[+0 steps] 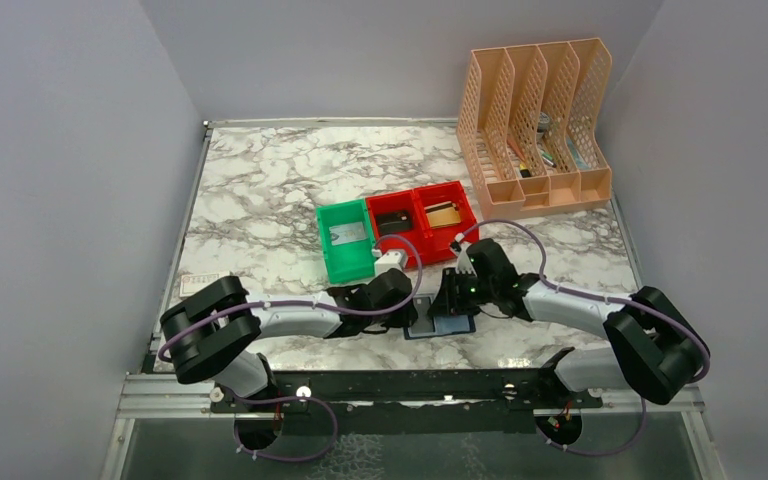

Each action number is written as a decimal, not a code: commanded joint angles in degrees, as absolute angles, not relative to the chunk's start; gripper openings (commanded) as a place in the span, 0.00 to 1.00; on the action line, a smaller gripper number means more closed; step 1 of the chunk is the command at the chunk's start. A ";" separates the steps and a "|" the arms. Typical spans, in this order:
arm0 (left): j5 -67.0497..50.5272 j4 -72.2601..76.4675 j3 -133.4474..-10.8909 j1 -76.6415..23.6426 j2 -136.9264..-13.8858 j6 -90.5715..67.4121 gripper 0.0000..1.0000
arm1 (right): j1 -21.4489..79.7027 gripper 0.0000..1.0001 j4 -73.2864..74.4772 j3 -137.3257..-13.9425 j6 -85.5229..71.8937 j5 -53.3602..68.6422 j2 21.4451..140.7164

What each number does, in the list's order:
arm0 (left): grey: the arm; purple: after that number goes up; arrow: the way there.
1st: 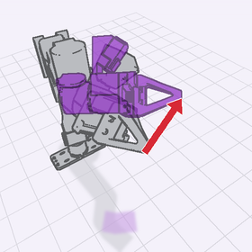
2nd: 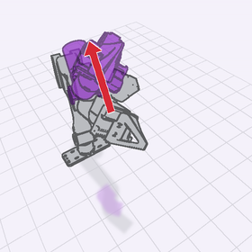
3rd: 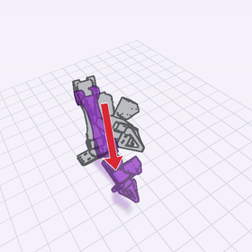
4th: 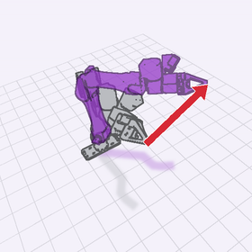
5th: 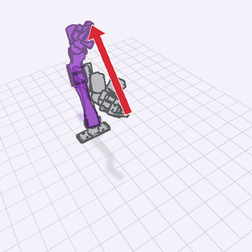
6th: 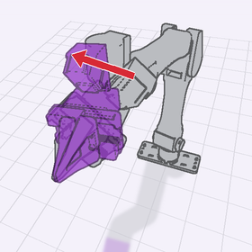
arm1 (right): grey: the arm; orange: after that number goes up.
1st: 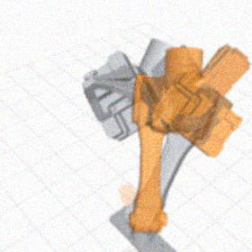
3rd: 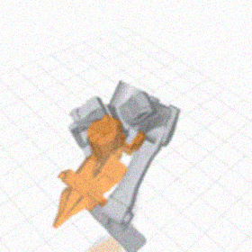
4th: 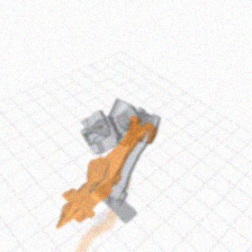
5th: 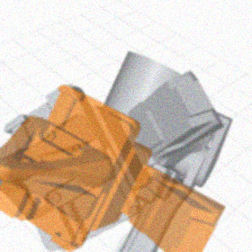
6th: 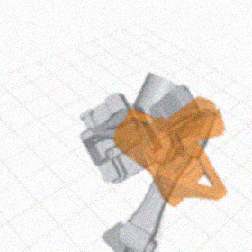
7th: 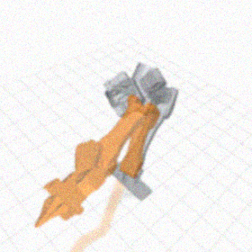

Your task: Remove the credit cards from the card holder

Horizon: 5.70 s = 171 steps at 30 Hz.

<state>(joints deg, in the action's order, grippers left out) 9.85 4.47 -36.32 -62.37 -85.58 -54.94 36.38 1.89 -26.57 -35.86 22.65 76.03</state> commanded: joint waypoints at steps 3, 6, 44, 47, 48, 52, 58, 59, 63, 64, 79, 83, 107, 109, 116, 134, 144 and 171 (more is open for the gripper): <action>11.01 1.65 -39.31 -63.04 -85.11 -54.10 0.35 | 36.56 0.25 5.16 -26.22 -35.52 20.08 76.05; 10.26 1.62 -40.24 -63.20 -85.77 -52.94 0.33 | 36.56 0.25 4.77 -25.46 -36.01 19.27 76.72; 21.17 -9.46 -45.54 -69.16 -91.90 -56.56 0.23 | 36.39 0.26 7.03 -21.50 -38.62 16.52 73.51; 22.06 -10.26 -45.45 -69.16 -91.18 -56.60 0.26 | 36.39 0.26 6.69 -21.42 -38.67 16.93 73.22; 22.26 -10.65 -45.48 -69.13 -91.12 -56.60 0.27 | 36.39 0.26 6.61 -21.44 -38.67 17.08 73.25; 22.22 -10.83 -45.47 -69.16 -91.18 -56.69 0.29 | 36.39 0.26 5.89 -21.14 -38.83 17.63 73.30; 21.46 -10.70 -46.54 -69.08 -92.80 -55.74 0.28 | 36.38 0.24 4.50 -20.46 -38.74 18.83 71.89; 20.94 -10.21 -46.76 -69.08 -93.20 -55.32 0.26 | 36.39 0.24 3.91 -20.29 -38.94 19.48 71.74; 18.69 -9.35 -47.52 -69.14 -95.30 -54.47 0.15 | 36.34 0.22 1.35 -19.50 -40.80 21.66 72.05; 18.44 -9.37 -47.42 -69.14 -95.62 -54.63 0.12 | 36.19 0.22 0.27 -19.03 -41.49 22.42 72.14; 18.70 -8.15 -44.26 -69.26 -94.09 -58.03 0.00 | 32.67 0.01 -5.78 -18.83 -42.64 30.40 71.48; 20.63 -9.35 -43.55 -69.23 -93.51 -59.88 0.00 | 29.91 0.01 -1.27 -19.25 -38.79 32.29 69.66; 25.97 -13.60 -39.13 -68.47 -87.42 -65.14 0.00 | 23.79 0.01 9.95 -22.55 -30.63 35.93 68.41; 27.53 -14.60 -38.34 -68.49 -85.90 -66.33 0.00 | 23.73 0.01 9.91 -23.09 -30.48 35.73 68.29; 28.83 -14.47 -39.71 -68.51 -81.17 -63.93 0.30 | 23.78 0.01 4.75 -22.28 -31.46 39.22 70.97; 17.88 6.83 -42.00 -67.45 -89.68 -54.46 0.50 | 23.76 0.01 -0.81 -22.31 -32.88 38.97 74.05; 16.18 12.86 -37.99 -67.45 -92.03 -57.13 0.44 | 23.75 0.01 -3.35 -21.36 -34.31 39.74 74.17; 14.67 15.29 -35.84 -67.44 -90.71 -57.40 0.26 | 23.82 0.07 -8.73 -20.85 -35.72 41.83 79.82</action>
<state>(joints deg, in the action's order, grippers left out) 15.81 14.55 -37.04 -67.44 -91.64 -57.28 23.88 -8.08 -20.62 -37.52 41.19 79.48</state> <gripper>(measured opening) 0.259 0.113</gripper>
